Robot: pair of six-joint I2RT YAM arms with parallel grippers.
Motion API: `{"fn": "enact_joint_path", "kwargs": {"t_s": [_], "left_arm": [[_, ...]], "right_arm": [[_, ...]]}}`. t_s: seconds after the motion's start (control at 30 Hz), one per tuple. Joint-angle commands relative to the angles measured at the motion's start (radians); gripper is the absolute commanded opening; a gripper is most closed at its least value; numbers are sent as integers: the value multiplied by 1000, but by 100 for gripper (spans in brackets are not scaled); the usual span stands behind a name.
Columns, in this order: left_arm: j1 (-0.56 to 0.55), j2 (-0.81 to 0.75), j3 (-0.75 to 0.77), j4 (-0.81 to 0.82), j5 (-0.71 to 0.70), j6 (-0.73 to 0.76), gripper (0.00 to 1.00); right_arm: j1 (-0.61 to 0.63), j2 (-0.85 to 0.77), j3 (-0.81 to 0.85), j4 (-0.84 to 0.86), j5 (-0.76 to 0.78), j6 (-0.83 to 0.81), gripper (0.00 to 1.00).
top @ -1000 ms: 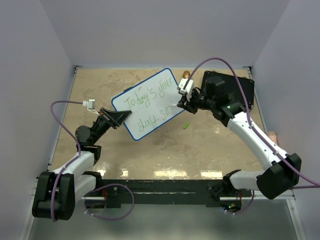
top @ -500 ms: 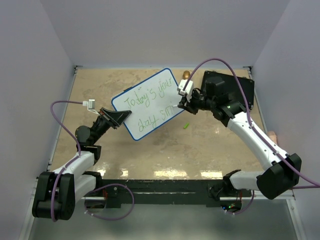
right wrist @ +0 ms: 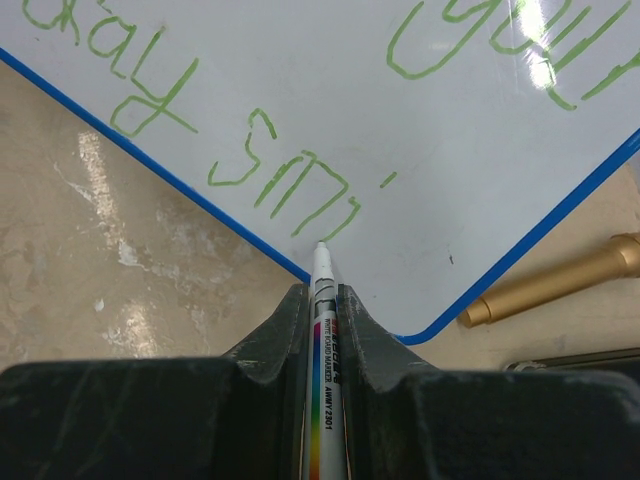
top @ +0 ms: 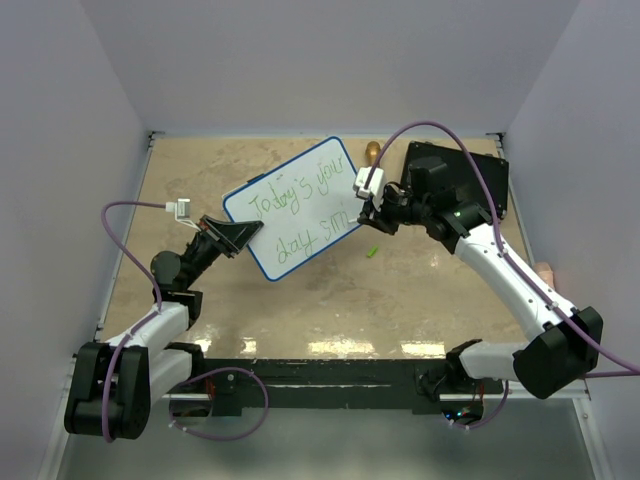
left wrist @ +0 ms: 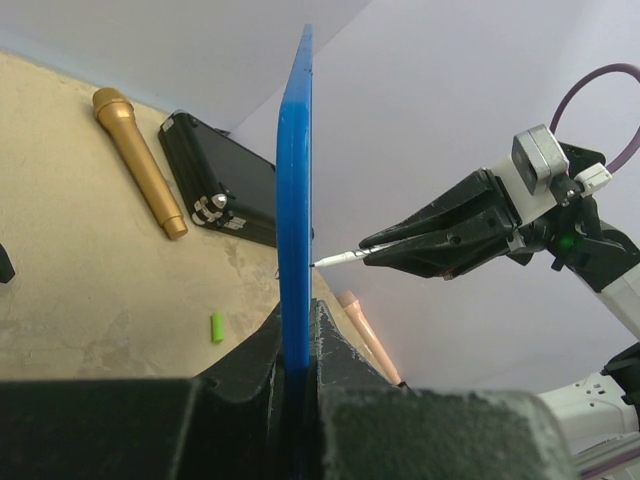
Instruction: Write a sentence on the whiteboard
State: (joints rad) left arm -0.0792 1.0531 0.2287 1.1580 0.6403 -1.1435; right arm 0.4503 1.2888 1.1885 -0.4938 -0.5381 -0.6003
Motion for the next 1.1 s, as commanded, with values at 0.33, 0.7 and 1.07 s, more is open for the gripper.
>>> {"fn": "enact_joint_path", "kwargs": {"t_s": [0.33,0.7,1.07], "left_arm": [[2,-16,21,155,-8,-38,0],[4,-16,17,164,-2,-41,0],[6,-11,17,172,-2,-45,0]], "right_arm": [[-15,-9,88,98,38,73,0],[-16,7,95,149,59,102,0],[-16,29,83,138,69,94,0]]}}
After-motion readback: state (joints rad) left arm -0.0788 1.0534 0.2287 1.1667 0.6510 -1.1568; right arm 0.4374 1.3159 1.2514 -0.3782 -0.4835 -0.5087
